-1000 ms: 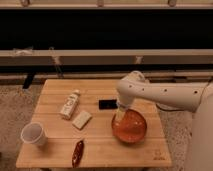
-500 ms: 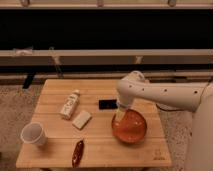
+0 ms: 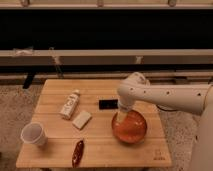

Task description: Push the ceramic bowl across the table

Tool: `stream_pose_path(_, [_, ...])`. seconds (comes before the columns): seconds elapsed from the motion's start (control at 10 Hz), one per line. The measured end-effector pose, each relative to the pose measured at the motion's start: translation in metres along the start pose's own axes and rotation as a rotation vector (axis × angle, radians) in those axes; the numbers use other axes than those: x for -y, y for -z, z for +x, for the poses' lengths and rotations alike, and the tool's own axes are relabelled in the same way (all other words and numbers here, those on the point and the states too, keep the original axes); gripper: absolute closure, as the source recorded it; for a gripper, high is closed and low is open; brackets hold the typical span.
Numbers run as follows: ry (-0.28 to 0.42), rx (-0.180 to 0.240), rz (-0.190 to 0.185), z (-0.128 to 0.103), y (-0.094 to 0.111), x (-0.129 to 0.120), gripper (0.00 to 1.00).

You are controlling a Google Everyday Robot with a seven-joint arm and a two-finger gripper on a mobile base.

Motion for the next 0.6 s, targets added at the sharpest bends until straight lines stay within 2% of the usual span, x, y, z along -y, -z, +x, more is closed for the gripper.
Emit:
stream_pose_path(0.3, [-0.016,-0.016,-0.008,0.048,-0.010,-0.003,0.20])
stream_pose_path(0.6, [-0.032,-0.037,-0.033,0.061,-0.023,-0.002,0.20])
